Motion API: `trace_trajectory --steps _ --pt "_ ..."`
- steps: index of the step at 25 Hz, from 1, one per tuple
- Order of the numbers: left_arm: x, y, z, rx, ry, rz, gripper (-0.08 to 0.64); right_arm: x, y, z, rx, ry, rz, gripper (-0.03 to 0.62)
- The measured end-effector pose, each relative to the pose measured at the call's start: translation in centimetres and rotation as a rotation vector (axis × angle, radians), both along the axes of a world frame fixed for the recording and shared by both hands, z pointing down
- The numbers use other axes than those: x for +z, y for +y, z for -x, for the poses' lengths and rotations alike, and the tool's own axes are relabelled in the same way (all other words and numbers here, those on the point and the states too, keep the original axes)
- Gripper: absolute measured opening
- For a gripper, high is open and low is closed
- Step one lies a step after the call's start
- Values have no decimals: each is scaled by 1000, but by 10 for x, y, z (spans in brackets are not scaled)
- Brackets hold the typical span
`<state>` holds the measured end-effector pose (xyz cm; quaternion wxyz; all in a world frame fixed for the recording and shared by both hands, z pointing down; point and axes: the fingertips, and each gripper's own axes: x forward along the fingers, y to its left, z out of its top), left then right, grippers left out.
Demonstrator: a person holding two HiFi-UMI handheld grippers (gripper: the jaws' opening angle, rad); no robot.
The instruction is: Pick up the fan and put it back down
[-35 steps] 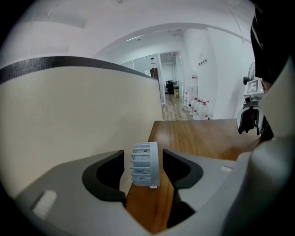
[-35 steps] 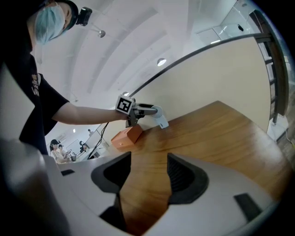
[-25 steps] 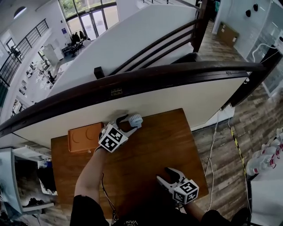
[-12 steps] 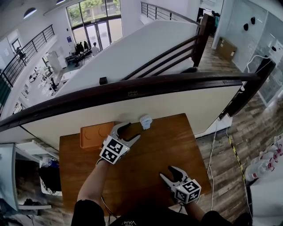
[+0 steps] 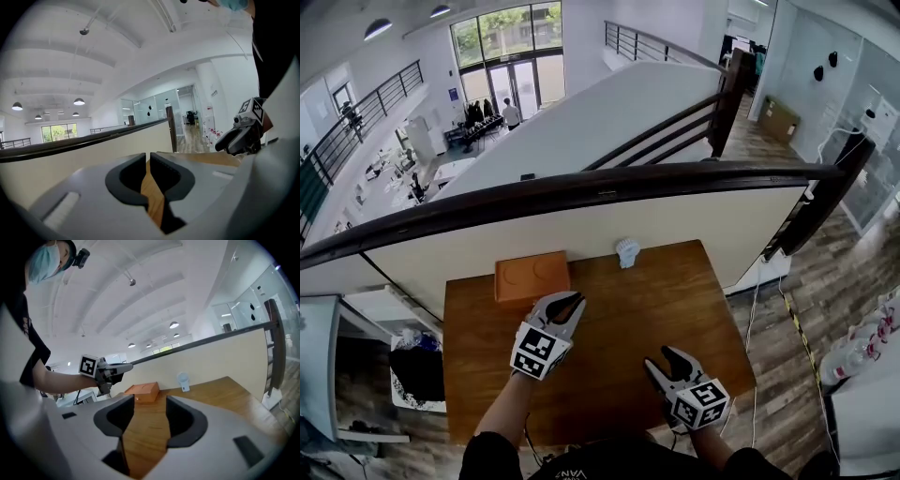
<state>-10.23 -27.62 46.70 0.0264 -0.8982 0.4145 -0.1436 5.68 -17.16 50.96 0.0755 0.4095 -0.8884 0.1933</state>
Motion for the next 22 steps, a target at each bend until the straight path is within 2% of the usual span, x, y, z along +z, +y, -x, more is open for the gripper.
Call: trace_trajectory --steps 3,6,13,22 --pt "-5 31 17 -45 44 -7 15 -9 14 8 31 4 -31 202" --pt "-3 64 30 -67 77 2 11 -14 30 14 63 8 -62 153" --pt "-4 130 60 -86 97 10 11 -24 68 39 87 18 -121 52" --pt "6 205 87 -83 115 24 11 -22 118 72 109 39 -137 15"
